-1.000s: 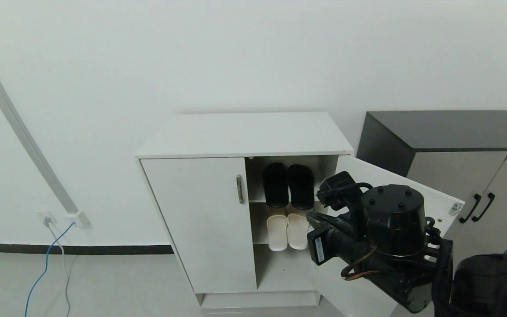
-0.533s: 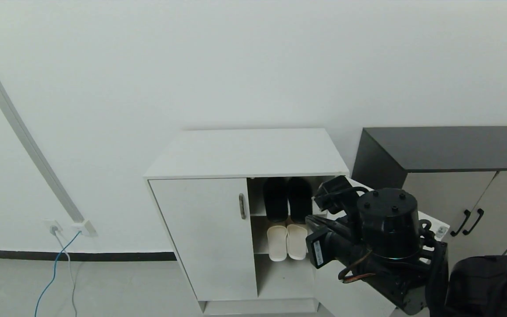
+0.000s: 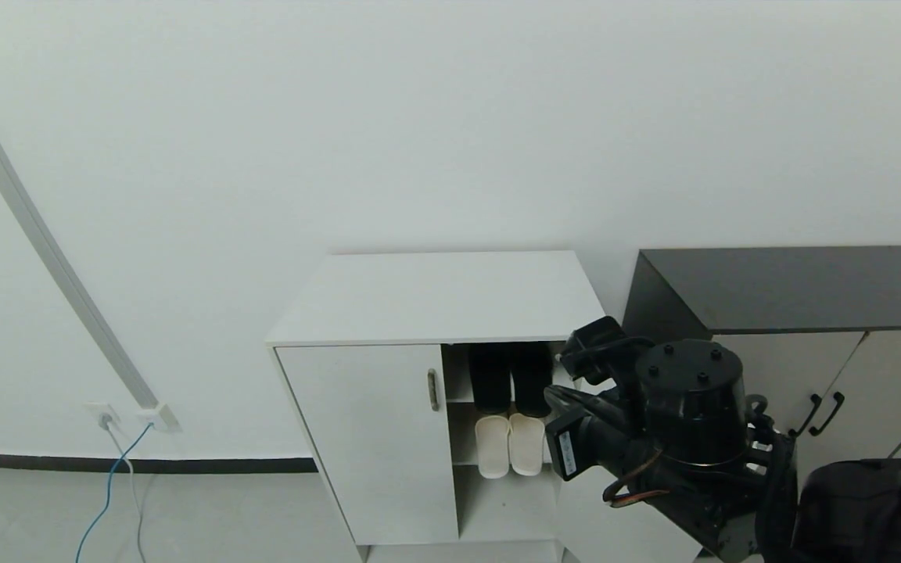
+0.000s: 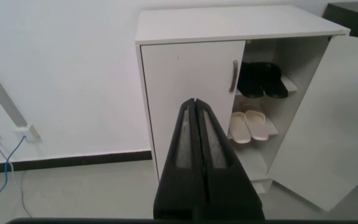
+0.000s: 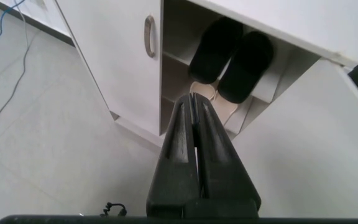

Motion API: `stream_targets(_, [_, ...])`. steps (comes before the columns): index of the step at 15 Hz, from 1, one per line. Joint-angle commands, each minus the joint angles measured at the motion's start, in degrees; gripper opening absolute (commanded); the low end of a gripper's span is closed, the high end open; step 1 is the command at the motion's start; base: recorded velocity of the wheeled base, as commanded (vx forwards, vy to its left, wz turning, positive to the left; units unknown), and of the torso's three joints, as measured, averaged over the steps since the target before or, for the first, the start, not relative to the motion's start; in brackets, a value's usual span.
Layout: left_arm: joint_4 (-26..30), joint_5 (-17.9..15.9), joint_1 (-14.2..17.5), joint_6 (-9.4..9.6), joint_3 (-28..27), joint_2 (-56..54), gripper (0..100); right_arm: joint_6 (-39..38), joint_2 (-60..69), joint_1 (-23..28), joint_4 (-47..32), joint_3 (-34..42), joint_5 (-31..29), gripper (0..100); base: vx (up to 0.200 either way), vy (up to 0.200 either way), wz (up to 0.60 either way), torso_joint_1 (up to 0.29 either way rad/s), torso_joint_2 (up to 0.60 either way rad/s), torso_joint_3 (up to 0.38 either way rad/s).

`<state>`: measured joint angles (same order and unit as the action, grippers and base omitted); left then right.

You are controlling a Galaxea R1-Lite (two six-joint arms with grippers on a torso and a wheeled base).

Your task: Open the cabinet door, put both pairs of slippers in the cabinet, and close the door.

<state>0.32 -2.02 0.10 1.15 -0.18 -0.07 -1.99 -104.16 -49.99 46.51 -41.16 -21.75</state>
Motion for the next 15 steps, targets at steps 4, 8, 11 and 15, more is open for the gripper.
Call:
stream_targets(4, [0.03, 0.00, -0.01, 0.00, 0.01, 0.07, 0, 0.05, -0.26, -0.02, 0.25, 0.29, -0.05, 0, 0.000, 0.000, 0.00, 0.028, -0.07, -0.038])
stream_targets(8, [0.03, 0.00, -0.01, 0.00, 0.01, 0.07, 0, 0.14, -0.35, -0.02, 0.25, 0.37, -0.05, 0, 0.000, 0.000, 0.00, 0.000, 0.00, 0.000])
stream_targets(11, [0.03, 0.00, -0.01, 0.00, 0.01, 0.07, 0, 0.76, -0.35, 0.07, 0.25, 0.73, 0.04, 0, 0.000, 0.000, 0.00, 0.000, 0.00, 0.000])
stream_targets(15, [0.03, 0.00, -0.01, 0.00, 0.01, 0.07, 0, 0.76, -0.26, 0.07, 0.25, 0.73, 0.04, 0, 0.000, 0.000, -0.15, 0.001, 0.00, 0.001])
